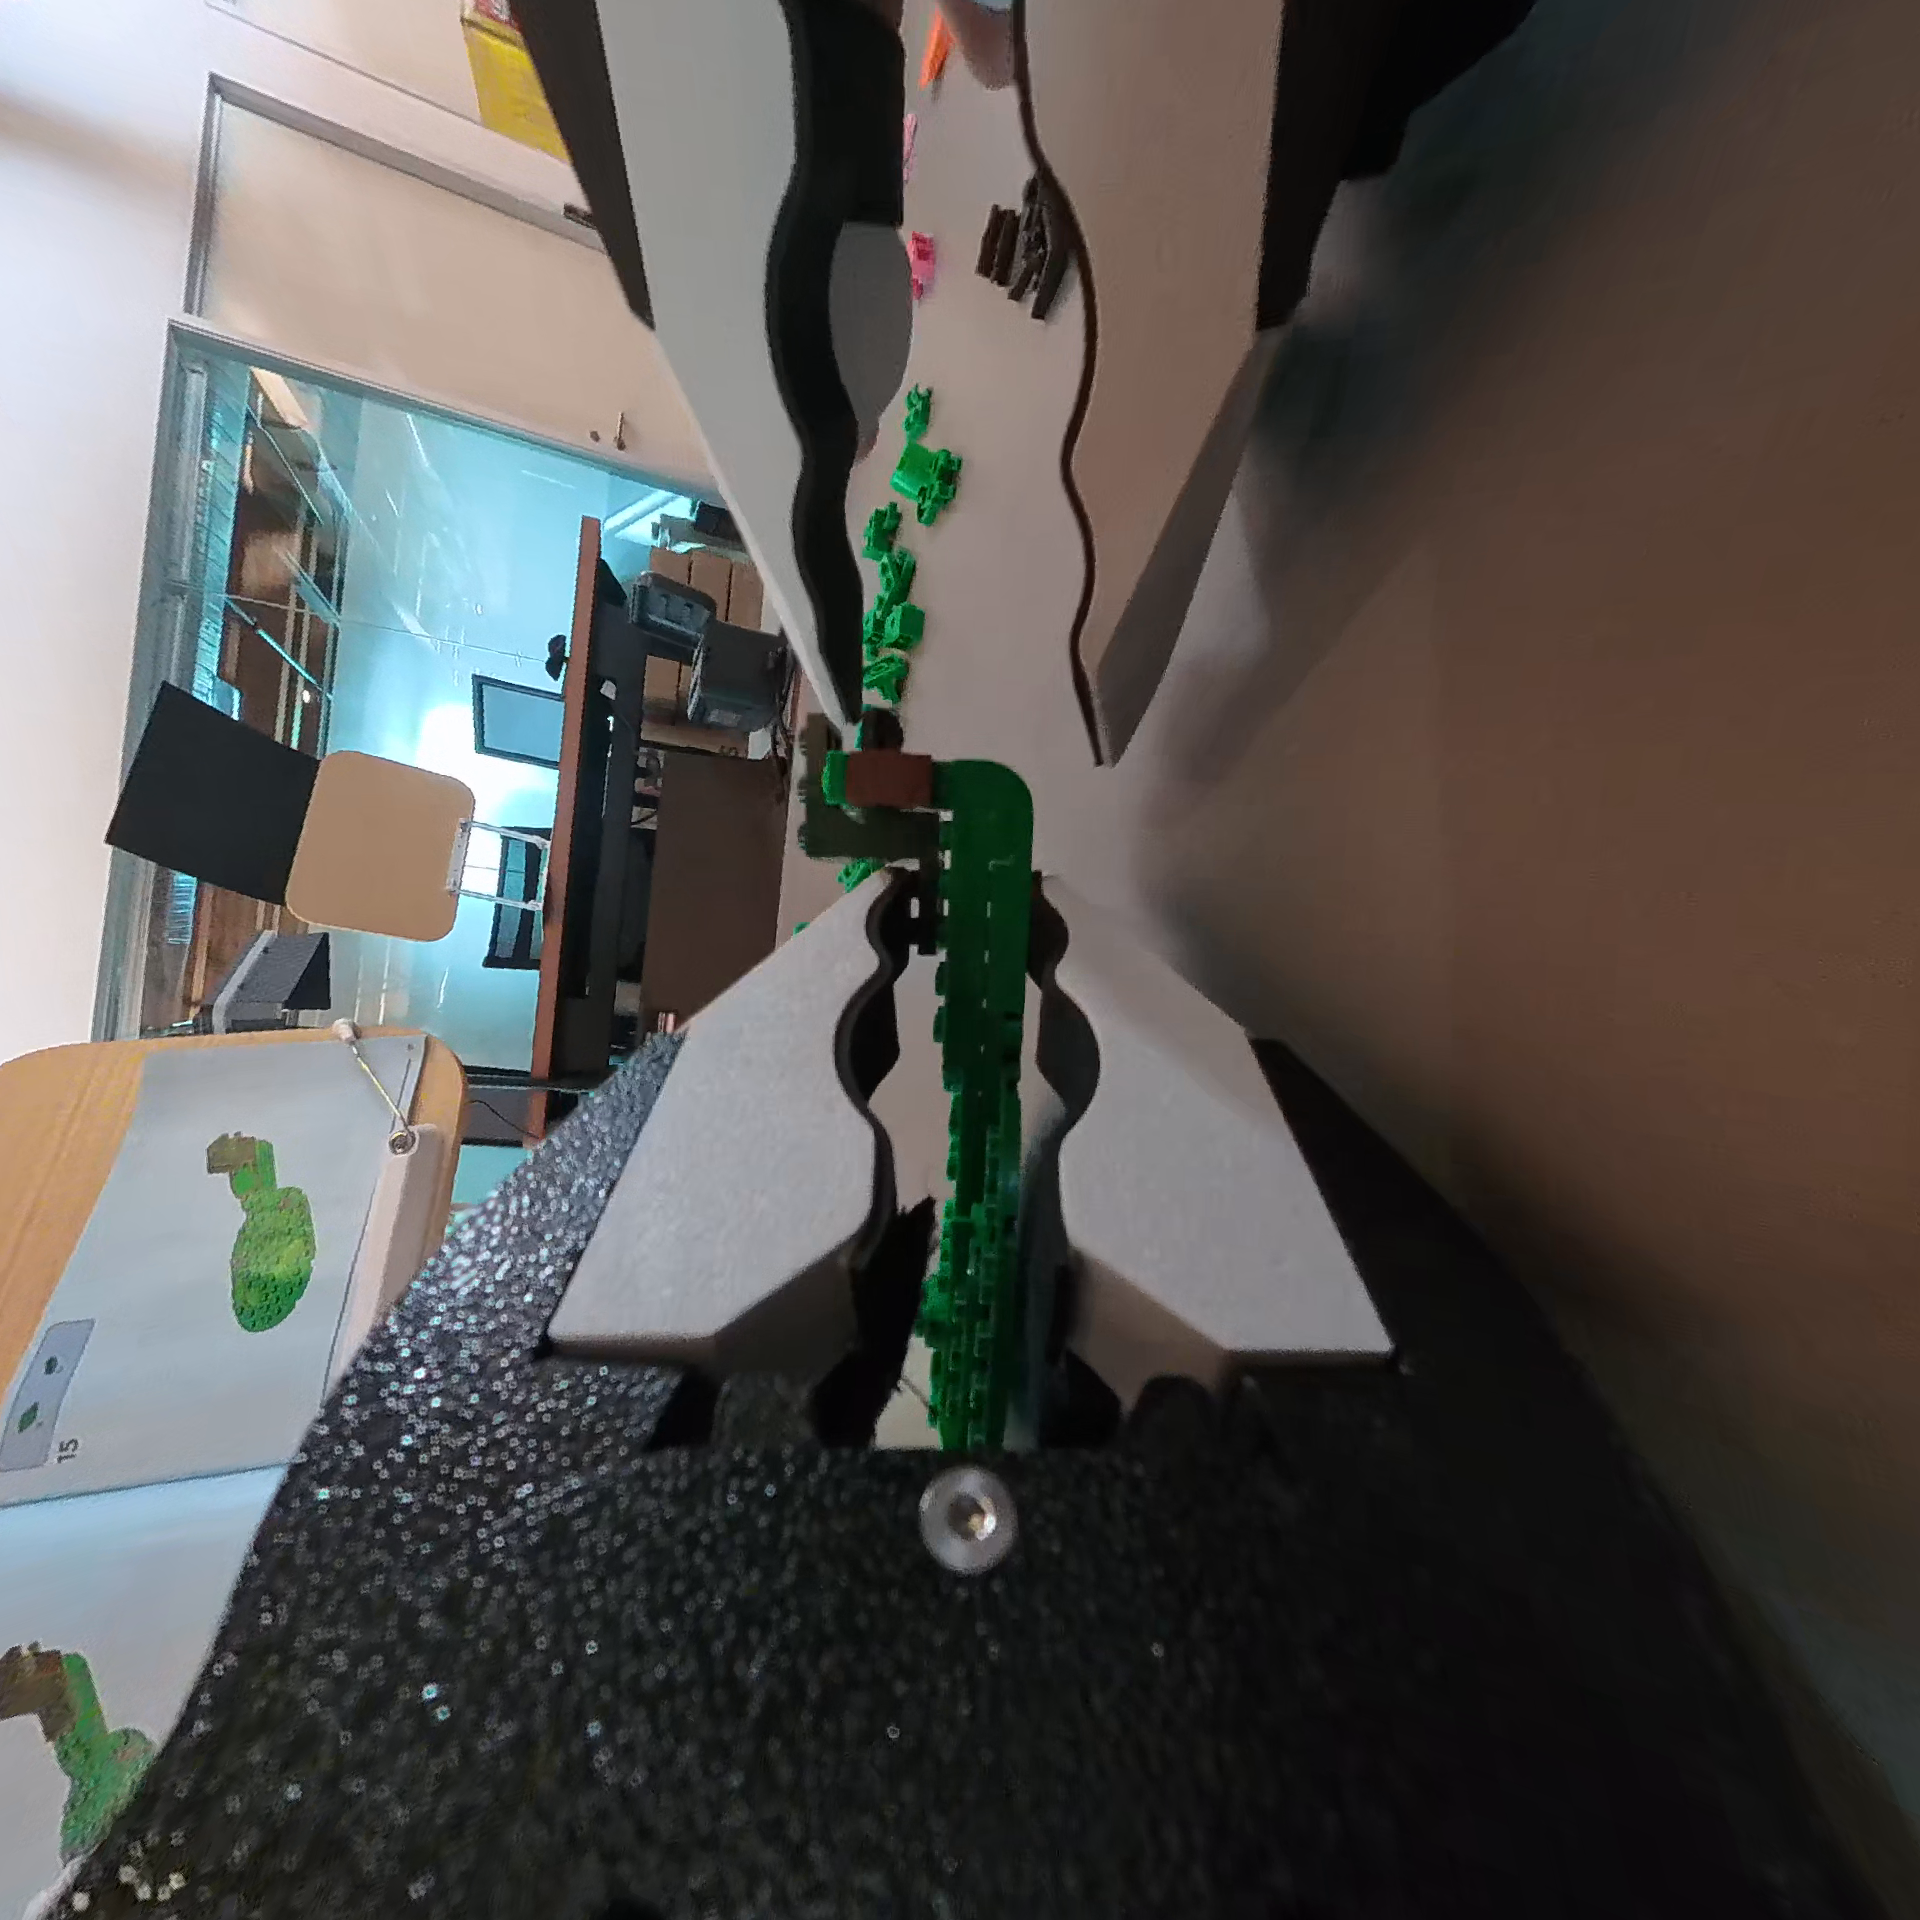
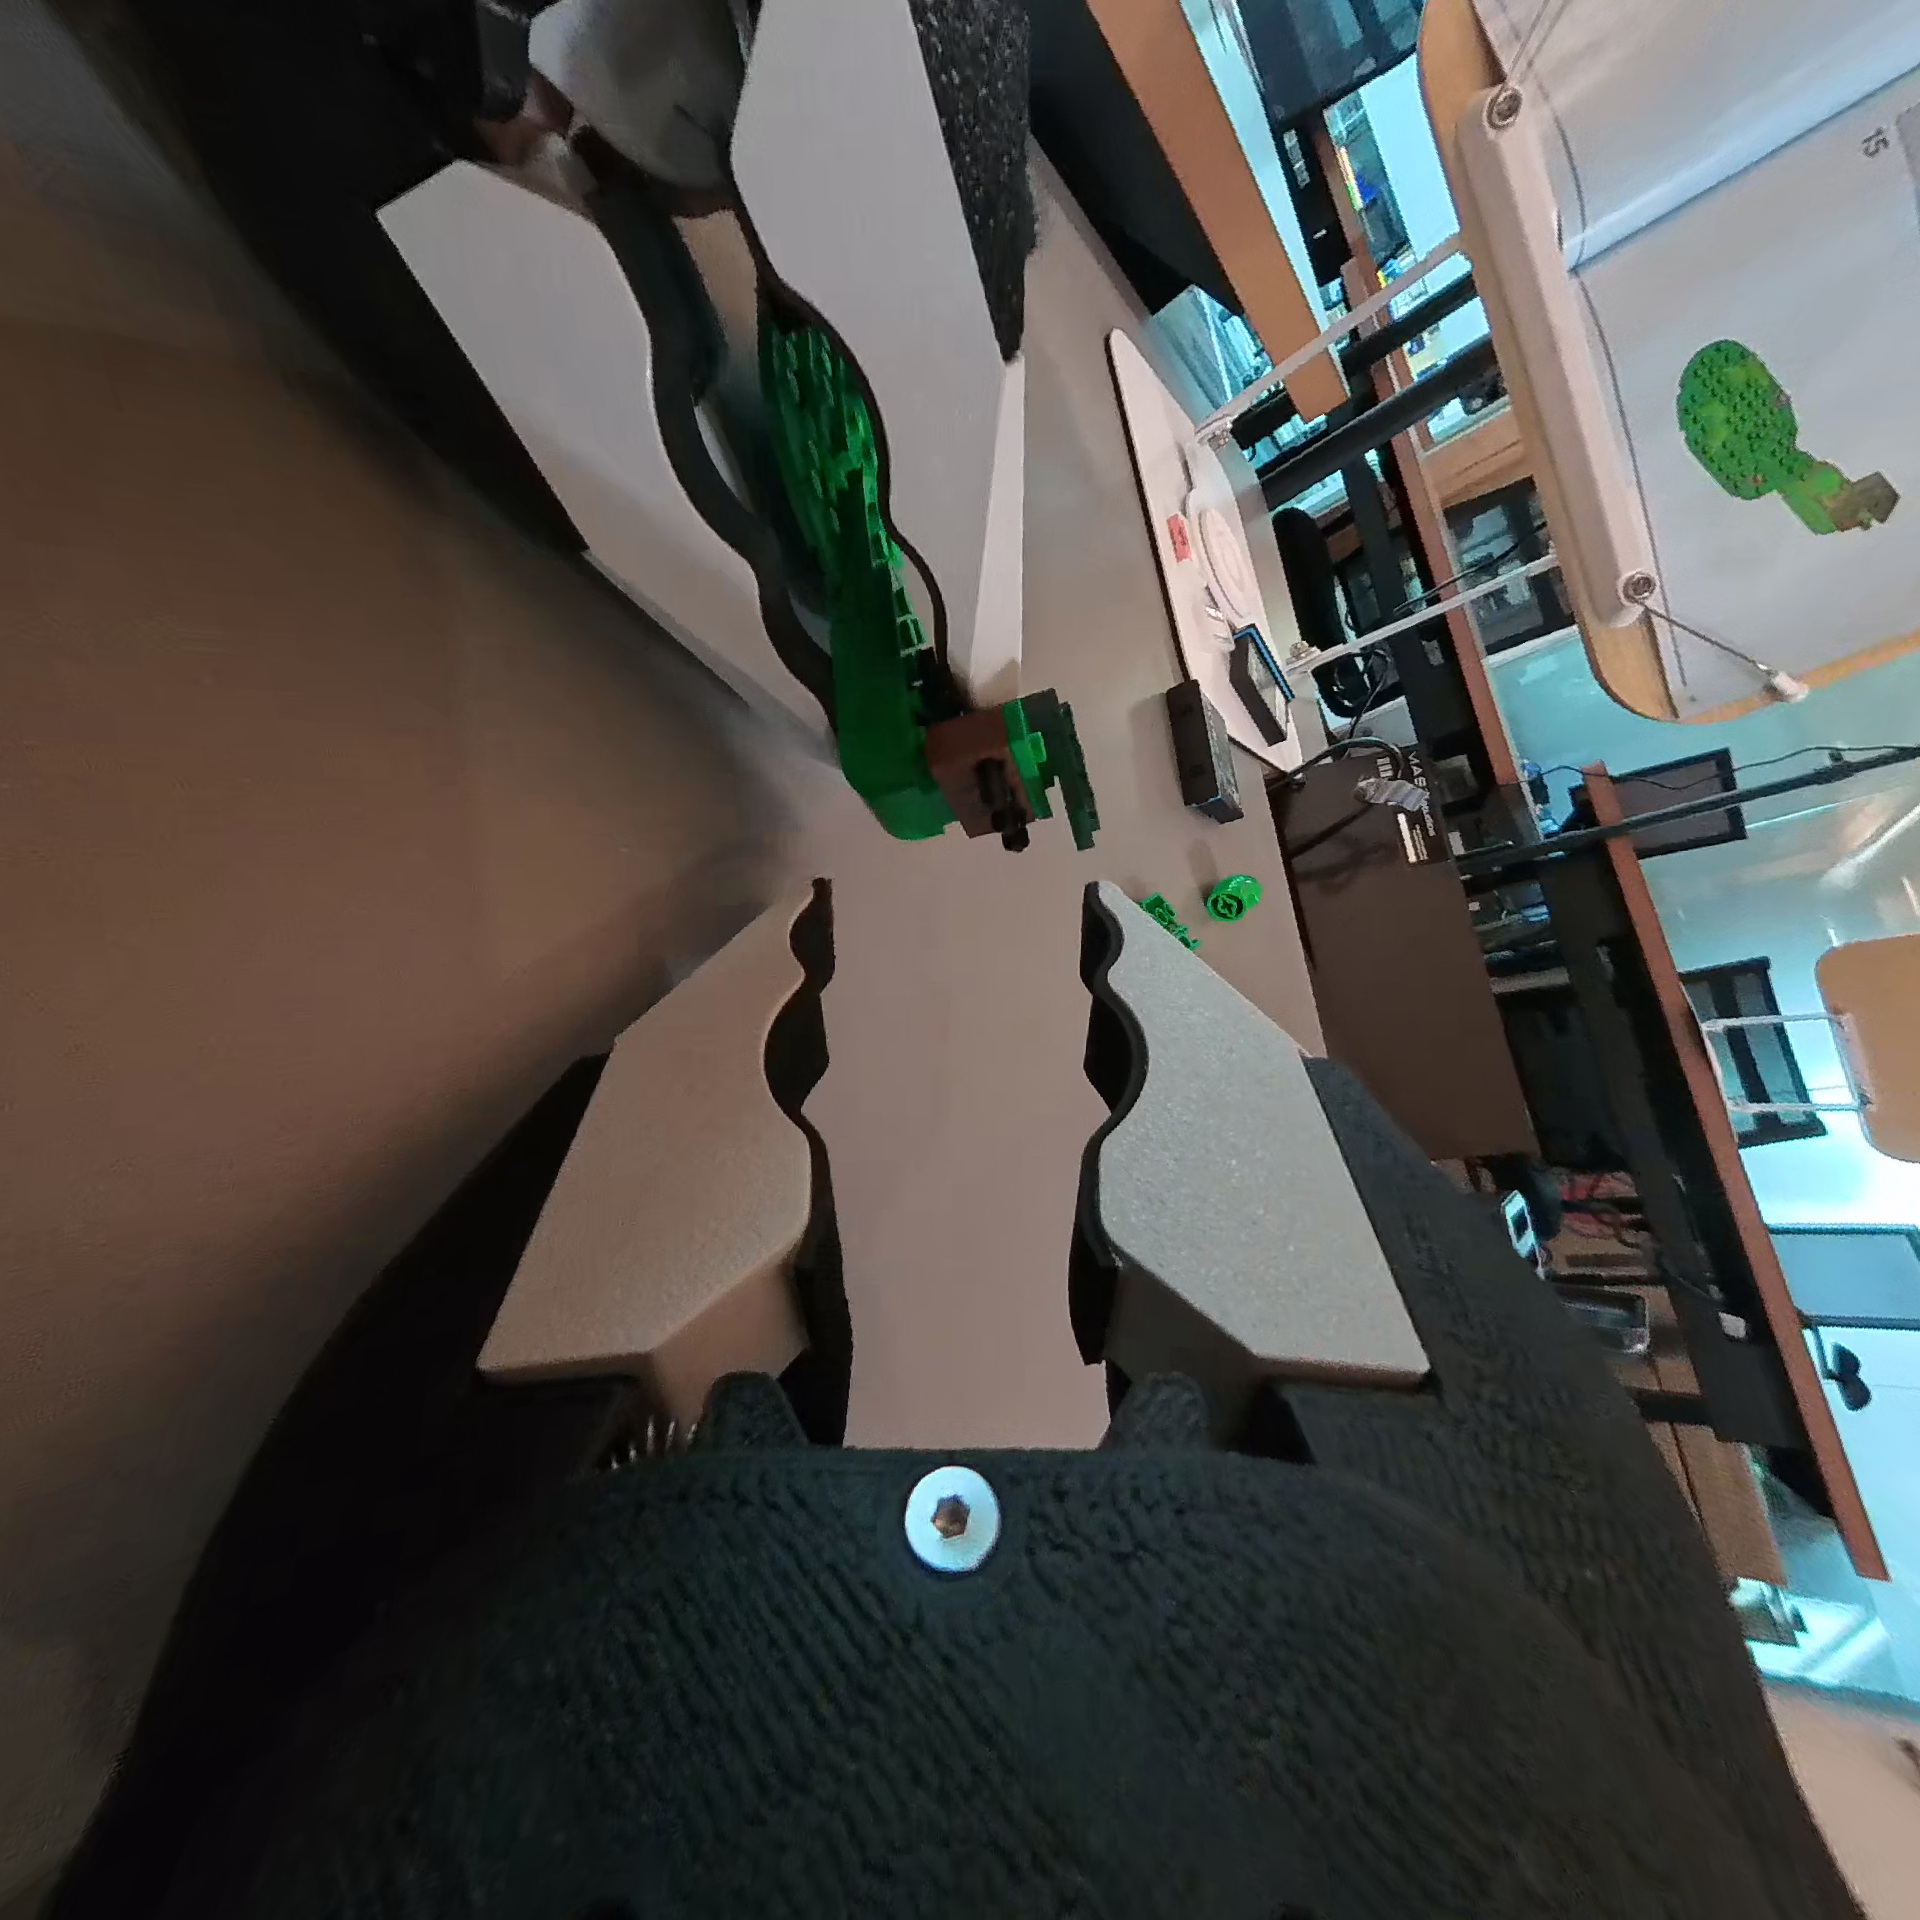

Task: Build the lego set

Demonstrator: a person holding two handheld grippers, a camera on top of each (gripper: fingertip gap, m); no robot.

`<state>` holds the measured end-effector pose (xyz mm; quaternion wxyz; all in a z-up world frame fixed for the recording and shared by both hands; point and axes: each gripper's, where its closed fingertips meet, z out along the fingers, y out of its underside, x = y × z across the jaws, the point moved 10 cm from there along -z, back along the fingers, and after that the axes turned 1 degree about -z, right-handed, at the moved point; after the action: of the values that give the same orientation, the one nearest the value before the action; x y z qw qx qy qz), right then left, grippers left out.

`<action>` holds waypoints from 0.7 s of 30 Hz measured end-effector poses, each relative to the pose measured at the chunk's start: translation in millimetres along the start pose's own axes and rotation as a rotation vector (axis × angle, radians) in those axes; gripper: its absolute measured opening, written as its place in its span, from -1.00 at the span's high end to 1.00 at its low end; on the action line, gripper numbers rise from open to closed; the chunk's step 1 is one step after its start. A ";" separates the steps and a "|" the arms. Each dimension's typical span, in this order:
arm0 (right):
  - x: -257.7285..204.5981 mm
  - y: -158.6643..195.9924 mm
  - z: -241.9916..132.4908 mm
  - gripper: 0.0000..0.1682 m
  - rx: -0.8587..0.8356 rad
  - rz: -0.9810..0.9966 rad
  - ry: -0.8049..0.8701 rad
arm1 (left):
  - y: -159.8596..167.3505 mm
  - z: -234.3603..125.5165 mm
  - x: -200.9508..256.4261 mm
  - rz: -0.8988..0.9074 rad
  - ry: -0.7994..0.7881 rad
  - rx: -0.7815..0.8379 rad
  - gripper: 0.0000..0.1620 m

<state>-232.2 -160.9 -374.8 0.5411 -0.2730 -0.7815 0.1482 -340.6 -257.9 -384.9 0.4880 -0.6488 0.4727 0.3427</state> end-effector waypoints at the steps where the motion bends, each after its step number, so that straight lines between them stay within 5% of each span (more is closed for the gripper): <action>1: -0.1 0.1 0.2 0.44 0.000 -0.001 0.001 | 0.5 0.2 -0.2 -0.004 0.000 -0.002 0.76; 10: 3.1 -1.5 -1.1 0.43 0.042 0.079 -0.006 | 4.3 0.3 -2.8 -0.059 0.002 0.006 0.76; 21: 37.1 3.4 -8.9 0.50 0.232 0.879 -0.195 | 8.9 1.4 -5.2 -0.107 0.003 0.011 0.76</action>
<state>-232.9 -137.0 -344.9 0.3781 -0.5007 -0.6172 0.4749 -350.7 -255.9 -383.4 0.5083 -0.6710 0.4401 0.3124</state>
